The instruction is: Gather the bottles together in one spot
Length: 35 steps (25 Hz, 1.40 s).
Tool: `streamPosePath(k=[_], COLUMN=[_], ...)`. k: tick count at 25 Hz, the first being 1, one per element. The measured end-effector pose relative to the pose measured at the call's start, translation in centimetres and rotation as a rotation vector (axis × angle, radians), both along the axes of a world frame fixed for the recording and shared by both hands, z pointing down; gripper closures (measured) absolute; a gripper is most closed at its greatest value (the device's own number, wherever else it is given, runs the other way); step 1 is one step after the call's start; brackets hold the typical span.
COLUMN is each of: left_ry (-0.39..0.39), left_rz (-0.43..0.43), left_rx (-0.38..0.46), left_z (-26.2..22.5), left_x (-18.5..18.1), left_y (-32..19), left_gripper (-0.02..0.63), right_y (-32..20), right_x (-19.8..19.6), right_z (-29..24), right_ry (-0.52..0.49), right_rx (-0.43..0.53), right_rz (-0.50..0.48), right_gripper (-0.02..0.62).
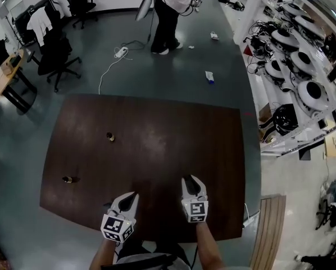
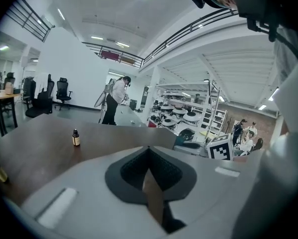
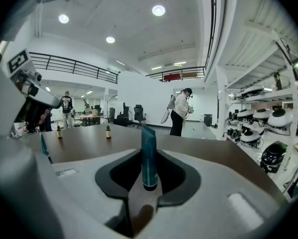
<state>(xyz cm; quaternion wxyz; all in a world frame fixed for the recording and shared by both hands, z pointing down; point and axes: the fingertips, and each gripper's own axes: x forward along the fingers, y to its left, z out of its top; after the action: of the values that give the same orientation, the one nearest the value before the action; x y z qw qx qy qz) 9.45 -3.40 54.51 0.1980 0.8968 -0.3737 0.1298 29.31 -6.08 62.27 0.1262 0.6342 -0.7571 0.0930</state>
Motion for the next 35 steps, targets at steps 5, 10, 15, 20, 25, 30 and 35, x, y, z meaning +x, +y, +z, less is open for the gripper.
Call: streamPosePath(k=[5, 10, 15, 20, 25, 30, 35], left_ry=[0.004, -0.002, -0.003, -0.008, -0.009, -0.007, -0.008], left_rz=[-0.018, -0.041, -0.077, -0.106, -0.123, -0.128, -0.136], left_rx=[0.01, 0.027, 0.037, 0.039, 0.036, 0.03, 0.014], left_z=[-0.2, -0.6, -0.7, -0.7, -0.2, 0.4, 1.6], left_x=[-2.6, -5.5, -8.6, -12.2, -15.2, -17.3, -19.1], left_y=[0.7, 1.5, 2.2, 3.2, 3.8, 4.3, 4.8], left_gripper=[0.606, 0.606, 0.606, 0.606, 0.606, 0.606, 0.606], right_y=[2.0, 3.6, 4.8, 5.8, 6.4, 7.3, 7.6], right_x=[-3.6, -7.5, -11.8, -15.9, -19.9, -23.2, -25.7], right_z=[-1.0, -2.4, -3.3, -3.7, -4.3, -2.9, -2.0], right_ry=[-0.004, -0.013, -0.029, -0.036, -0.034, -0.051, -0.046], right_rx=[0.005, 0.022, 0.042, 0.05, 0.061, 0.039, 0.03], right_rz=[-0.032, -0.086, -0.148, -0.193, -0.245, -0.28, -0.305], right_gripper=[0.5, 0.5, 0.5, 0.5, 0.5, 0.5, 0.5])
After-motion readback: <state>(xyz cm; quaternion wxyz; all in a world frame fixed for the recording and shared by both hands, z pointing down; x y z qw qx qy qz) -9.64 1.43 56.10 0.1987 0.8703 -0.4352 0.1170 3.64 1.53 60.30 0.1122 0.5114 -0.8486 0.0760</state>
